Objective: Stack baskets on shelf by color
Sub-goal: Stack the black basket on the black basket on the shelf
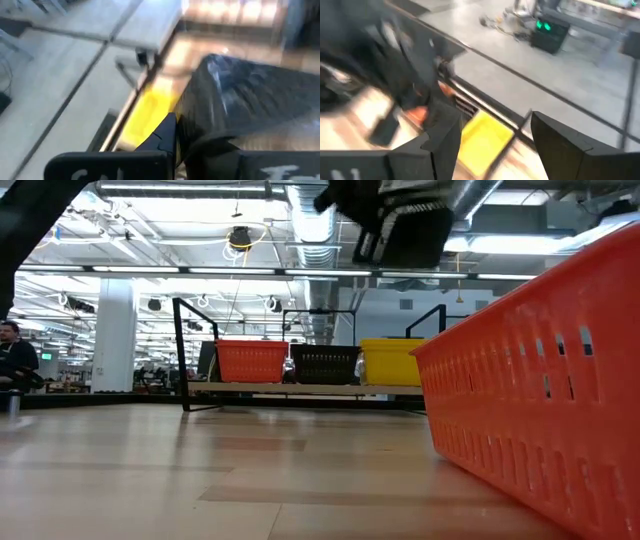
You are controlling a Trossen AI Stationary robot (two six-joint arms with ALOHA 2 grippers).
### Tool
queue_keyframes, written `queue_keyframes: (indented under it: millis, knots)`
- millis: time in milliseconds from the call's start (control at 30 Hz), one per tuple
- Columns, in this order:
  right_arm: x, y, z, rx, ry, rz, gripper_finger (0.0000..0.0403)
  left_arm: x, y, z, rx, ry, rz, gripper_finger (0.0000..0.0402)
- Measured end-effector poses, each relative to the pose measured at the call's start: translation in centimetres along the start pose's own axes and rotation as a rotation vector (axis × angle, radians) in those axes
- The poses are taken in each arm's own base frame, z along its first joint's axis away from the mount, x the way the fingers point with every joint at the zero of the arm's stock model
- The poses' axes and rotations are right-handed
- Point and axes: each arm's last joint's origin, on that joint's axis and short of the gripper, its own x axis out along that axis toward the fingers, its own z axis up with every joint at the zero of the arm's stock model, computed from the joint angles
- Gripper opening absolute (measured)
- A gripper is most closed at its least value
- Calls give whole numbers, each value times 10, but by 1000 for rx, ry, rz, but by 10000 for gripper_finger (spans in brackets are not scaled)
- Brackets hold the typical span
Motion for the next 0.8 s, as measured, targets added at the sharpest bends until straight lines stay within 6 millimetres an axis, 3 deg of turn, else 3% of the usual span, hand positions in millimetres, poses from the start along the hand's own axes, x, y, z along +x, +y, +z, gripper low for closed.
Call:
queue_keyframes:
  millis: [167,433,567,800]
  knots:
    - [-31,-16,21,24,-46,155,259,-1,4,-18,184,177,14,2]
    - [-71,-29,31,3,-95,387,259,-13,39,-45,352,495,-70,1]
    - [-85,-31,29,-14,-98,485,259,-22,54,-40,338,480,-194,1]
    - [-101,-30,23,-55,-92,607,260,-21,79,-34,315,410,-140,0]
